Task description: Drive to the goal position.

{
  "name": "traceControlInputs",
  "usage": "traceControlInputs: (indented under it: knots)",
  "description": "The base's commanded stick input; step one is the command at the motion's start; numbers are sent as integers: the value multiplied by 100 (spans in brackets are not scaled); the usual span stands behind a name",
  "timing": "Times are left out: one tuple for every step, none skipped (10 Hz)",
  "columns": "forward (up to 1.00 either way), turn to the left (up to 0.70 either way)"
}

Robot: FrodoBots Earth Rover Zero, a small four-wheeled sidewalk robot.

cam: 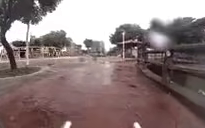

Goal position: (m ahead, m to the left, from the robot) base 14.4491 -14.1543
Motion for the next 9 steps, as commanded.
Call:
traceControlInputs:
  knots:
    - [50, 0]
    - [50, 0]
    - [50, 0]
    - [50, 0]
    - [50, 0]
    - [50, 0]
    - [50, 0]
    - [50, 0]
    - [50, 0]
